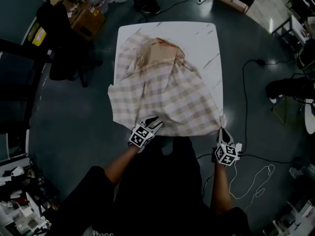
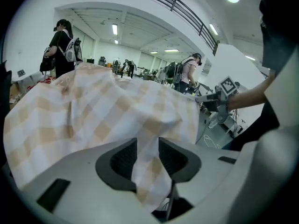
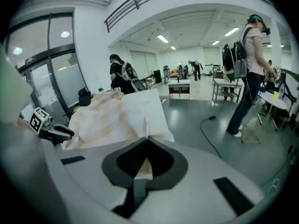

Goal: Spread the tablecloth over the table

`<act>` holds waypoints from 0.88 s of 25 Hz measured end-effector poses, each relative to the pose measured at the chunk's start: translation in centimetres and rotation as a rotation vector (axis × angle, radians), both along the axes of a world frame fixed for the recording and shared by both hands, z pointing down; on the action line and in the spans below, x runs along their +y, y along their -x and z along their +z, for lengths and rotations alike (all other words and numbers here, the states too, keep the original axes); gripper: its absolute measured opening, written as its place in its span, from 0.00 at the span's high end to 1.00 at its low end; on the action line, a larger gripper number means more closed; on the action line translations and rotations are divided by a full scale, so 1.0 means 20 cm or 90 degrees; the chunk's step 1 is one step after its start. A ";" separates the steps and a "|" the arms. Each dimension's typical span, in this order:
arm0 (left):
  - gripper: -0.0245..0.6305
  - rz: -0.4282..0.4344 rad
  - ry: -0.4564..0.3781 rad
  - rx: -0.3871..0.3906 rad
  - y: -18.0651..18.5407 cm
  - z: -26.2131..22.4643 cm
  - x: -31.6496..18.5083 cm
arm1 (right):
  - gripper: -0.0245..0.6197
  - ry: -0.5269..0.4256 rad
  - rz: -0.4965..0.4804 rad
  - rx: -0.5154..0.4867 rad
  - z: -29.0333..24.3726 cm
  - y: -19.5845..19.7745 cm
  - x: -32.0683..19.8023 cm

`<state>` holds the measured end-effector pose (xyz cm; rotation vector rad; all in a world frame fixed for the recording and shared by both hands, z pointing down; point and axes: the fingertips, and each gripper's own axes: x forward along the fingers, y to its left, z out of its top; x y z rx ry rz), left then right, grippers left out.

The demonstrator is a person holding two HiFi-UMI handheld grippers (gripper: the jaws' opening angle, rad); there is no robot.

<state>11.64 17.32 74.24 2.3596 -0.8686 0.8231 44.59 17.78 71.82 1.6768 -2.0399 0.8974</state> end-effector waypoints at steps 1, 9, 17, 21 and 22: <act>0.75 0.004 0.002 0.001 0.00 0.01 0.00 | 0.94 0.027 0.011 0.008 0.07 -0.02 0.07; 0.75 -0.014 -0.005 -0.006 0.15 0.00 -0.04 | 0.70 0.036 0.063 0.030 0.04 0.09 0.05; 0.75 -0.114 -0.027 -0.025 0.34 -0.10 -0.17 | 0.75 -0.205 -0.103 -0.030 -0.63 0.42 -0.37; 0.75 -0.168 -0.061 -0.041 0.40 -0.17 -0.26 | 0.79 -0.322 -0.246 -0.159 -0.93 0.57 -0.47; 0.75 -0.182 -0.064 -0.043 0.41 -0.18 -0.27 | 0.79 -0.309 -0.264 -0.157 -0.90 0.57 -0.51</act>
